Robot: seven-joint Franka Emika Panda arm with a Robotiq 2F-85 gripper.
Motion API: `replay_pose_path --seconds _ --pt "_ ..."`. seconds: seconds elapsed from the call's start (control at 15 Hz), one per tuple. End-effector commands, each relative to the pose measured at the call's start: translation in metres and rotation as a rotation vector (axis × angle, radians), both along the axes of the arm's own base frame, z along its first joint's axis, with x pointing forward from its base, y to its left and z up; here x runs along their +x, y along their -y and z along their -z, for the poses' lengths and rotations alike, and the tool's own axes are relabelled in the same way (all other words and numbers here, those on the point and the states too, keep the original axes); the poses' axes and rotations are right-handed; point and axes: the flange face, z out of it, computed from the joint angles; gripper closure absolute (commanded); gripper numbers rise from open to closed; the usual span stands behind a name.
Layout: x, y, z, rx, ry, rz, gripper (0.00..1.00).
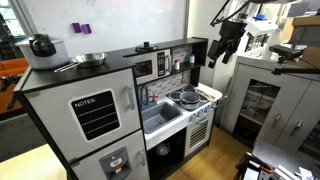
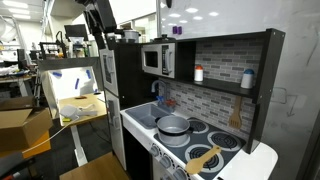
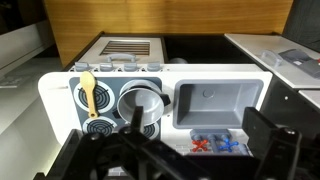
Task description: Take the lid from the top of the shelf and put it on the pot on the stove
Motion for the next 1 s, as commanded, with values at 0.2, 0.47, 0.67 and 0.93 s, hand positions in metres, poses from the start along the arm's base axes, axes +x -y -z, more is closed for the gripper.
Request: replay_pose_path --seconds 0.2,0.47,0.67,0.93 --pt "0.0 0.0 -0.001 0.0 -0.001 0.0 0.0" --pt "0.0 0.0 -0.001 0.0 -0.001 0.0 0.0" --pt "0.005 0.004 -0.005 -0.007 0.005 -0.005 0.0" --pt "0.028 0.017 -0.04 -0.027 0.023 -0.009 0.0"
